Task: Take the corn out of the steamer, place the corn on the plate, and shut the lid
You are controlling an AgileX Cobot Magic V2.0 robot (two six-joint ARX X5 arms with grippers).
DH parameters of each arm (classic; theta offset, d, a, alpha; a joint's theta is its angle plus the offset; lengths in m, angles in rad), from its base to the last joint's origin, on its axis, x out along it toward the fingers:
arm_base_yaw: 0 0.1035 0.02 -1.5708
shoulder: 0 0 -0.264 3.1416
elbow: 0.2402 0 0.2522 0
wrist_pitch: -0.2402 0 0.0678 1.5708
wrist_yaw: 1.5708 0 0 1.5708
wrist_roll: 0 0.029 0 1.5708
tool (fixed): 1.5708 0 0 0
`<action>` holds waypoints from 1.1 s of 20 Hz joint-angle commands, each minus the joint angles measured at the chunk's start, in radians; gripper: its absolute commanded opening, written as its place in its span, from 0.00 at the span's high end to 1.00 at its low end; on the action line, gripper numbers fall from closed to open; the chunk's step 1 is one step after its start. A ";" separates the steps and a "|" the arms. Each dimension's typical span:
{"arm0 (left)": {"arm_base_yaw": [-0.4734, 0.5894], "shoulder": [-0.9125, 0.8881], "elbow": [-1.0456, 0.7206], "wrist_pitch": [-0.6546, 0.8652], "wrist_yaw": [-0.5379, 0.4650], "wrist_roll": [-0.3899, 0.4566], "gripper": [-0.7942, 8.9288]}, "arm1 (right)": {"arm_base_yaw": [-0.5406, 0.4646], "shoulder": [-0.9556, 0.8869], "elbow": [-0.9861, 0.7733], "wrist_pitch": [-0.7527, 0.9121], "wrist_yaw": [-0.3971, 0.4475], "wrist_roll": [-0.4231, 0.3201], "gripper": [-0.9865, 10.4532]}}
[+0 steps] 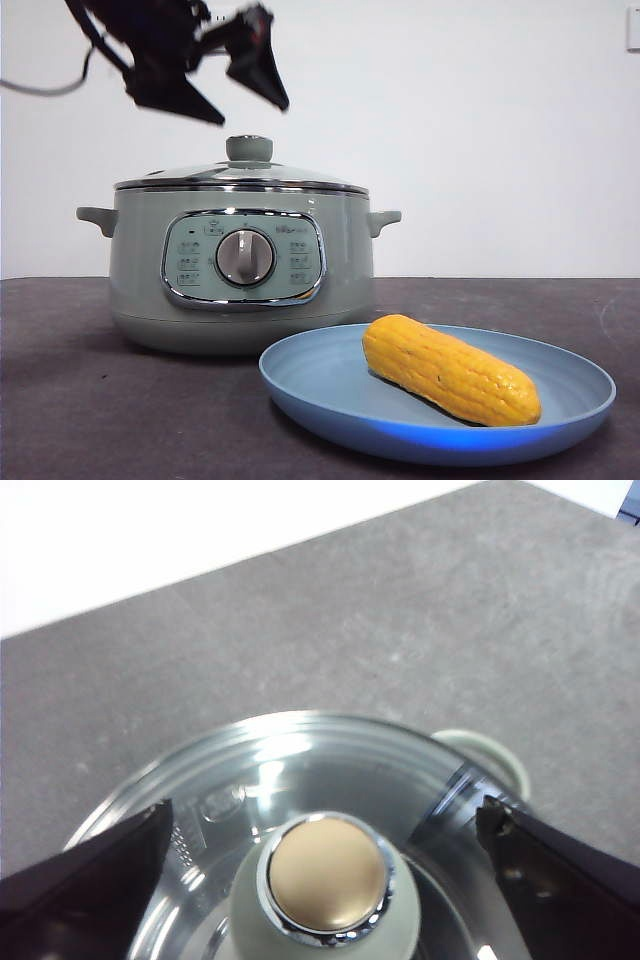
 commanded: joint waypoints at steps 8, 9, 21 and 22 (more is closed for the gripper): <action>0.000 -0.321 0.035 -0.602 0.091 -0.014 0.34 | 0.000 -0.001 -0.008 -0.101 -0.169 -0.008 0.42; 0.000 -0.354 0.035 -0.664 0.119 -0.015 0.34 | 0.000 -0.001 -0.008 -0.113 -0.203 -0.012 0.42; -0.001 -0.465 0.035 -0.893 0.264 -0.014 0.92 | 0.000 -0.001 -0.008 -0.119 -0.264 -0.013 0.91; -0.001 -0.465 0.035 -0.890 0.264 -0.014 0.92 | 0.000 -0.001 -0.008 -0.120 -0.264 -0.013 0.93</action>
